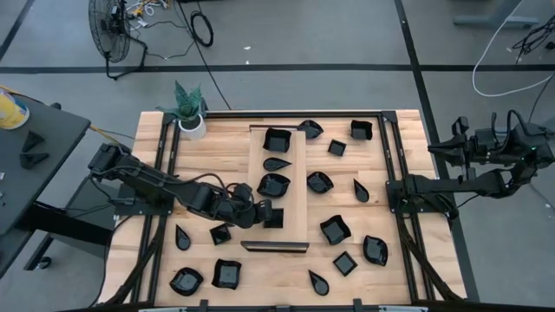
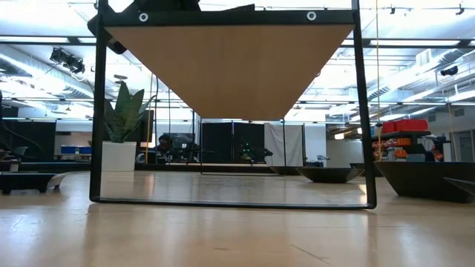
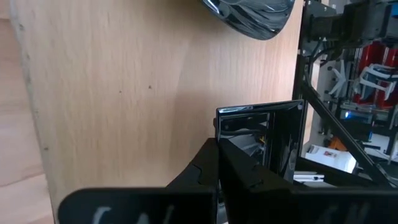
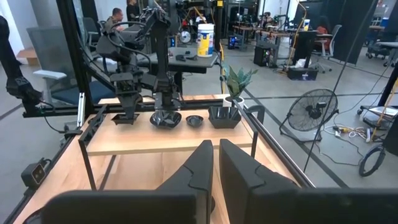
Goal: Pick & Place Mini shaped plates
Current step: Put the square plate on the shelf
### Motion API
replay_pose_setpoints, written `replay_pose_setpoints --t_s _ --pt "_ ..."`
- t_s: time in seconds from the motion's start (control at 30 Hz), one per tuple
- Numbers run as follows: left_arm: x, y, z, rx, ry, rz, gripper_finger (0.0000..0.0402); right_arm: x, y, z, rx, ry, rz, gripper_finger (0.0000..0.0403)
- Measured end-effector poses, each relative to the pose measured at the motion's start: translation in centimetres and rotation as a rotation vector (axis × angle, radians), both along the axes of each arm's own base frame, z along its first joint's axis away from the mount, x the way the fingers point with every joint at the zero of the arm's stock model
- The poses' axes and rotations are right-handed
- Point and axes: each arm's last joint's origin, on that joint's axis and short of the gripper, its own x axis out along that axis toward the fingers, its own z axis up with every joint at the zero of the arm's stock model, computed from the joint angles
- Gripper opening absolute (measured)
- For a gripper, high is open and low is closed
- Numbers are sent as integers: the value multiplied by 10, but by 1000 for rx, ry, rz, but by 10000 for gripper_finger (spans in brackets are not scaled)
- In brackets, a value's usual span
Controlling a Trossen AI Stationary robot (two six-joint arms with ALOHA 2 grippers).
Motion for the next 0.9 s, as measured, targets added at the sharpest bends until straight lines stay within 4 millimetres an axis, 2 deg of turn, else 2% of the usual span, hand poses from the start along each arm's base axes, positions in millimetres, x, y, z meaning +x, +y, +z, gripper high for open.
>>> replay_pose_setpoints --t_s 0.33,0.67,0.9 --pt "0 0 0 7 -1 -1 8 0 0 0 0 0 0 34" --pt "0 0 0 -4 1 -7 57 0 0 0 0 1 0 34" --pt "0 0 0 -7 1 -5 68 0 0 0 0 1 0 34"
